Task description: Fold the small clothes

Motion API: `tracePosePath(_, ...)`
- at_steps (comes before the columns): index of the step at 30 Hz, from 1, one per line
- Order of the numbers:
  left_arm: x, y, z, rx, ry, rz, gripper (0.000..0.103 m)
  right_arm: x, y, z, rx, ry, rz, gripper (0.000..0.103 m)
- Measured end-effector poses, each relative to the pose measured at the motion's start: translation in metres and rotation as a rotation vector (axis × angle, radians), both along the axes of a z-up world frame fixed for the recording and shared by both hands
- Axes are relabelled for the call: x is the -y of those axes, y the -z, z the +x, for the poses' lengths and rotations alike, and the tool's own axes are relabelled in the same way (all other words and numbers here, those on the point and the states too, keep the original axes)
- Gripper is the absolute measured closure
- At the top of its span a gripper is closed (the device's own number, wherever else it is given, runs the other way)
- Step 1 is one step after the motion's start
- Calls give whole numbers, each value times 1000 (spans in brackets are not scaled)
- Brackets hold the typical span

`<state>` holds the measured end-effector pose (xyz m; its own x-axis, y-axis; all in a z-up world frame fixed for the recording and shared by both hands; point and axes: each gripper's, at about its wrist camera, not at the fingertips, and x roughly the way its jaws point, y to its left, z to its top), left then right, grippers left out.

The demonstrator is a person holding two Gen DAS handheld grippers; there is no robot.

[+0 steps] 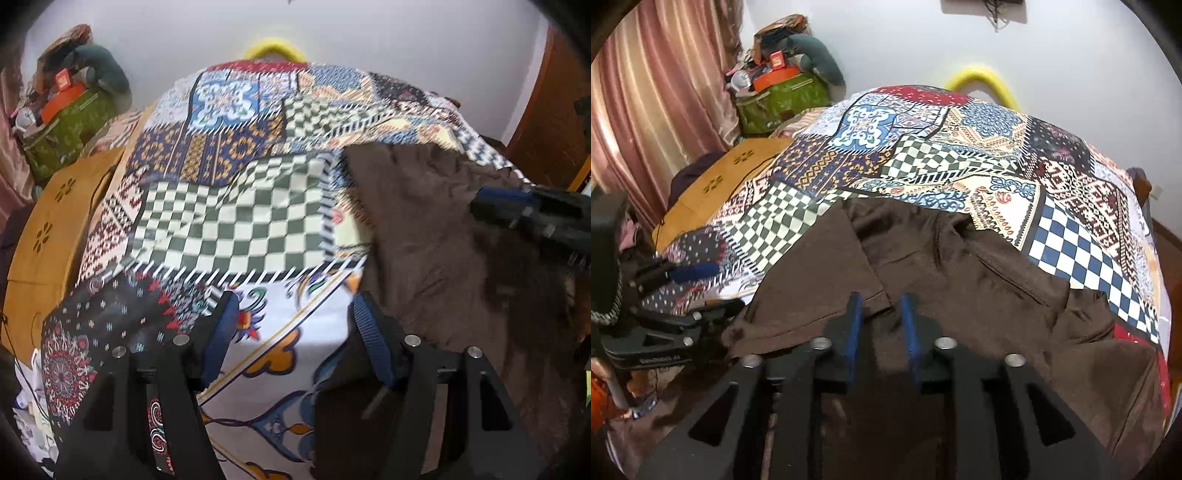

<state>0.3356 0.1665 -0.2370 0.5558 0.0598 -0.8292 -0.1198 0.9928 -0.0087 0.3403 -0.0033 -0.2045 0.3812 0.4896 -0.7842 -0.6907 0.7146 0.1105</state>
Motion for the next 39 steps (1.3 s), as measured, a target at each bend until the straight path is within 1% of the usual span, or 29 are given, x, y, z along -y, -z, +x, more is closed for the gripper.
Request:
tracePosePath(4,12,-5,8,12,26,-4,38,-8,10,1,3,-5,-24,70)
tracePosePath(6,18,-2,11,2,41,-4,38,-10,12,4,9,-2,-12,70)
tracePosePath(10,24,9,16,-24,54,6,37,-12,15,9,-14,5,15,70)
tracePosePath(11,23,11,16,-22,49,-6,36,-13,15,8,-11,0,16,75)
tracePosePath(12,21,11,16,-21,44,-16,36,-14,15,7,-6,-13,15,86)
tracePosePath(14,17,12,15,-24,37,-37,35,-16,13,4,9,-18,12,97)
tracePosePath(16,14,10,14,-26,32,-44,35,-13,9,1,21,-21,34,99)
tracePosePath(19,9,4,10,-12,19,-55,35,-1,-4,-5,41,-3,84,100)
tracePosePath(21,7,0,9,-10,20,-58,35,4,-11,-10,52,2,92,100)
tracePosePath(25,7,-9,7,1,23,-40,35,15,-16,-16,77,9,63,100)
tracePosePath(27,9,-13,8,10,19,-46,35,20,-12,-17,76,22,36,100)
tracePosePath(31,21,-9,16,-15,38,-77,35,25,7,-13,48,39,-53,100)
tracePosePath(32,28,-6,20,-28,49,-68,35,26,10,-14,46,33,-68,100)
tracePosePath(34,35,-1,24,-37,53,-32,35,28,8,-18,71,26,-89,100)
tracePosePath(36,40,1,26,-34,55,-11,35,32,0,-21,93,27,-83,99)
tracePosePath(39,39,1,29,-36,59,-21,35,32,-18,-22,119,20,-32,96)
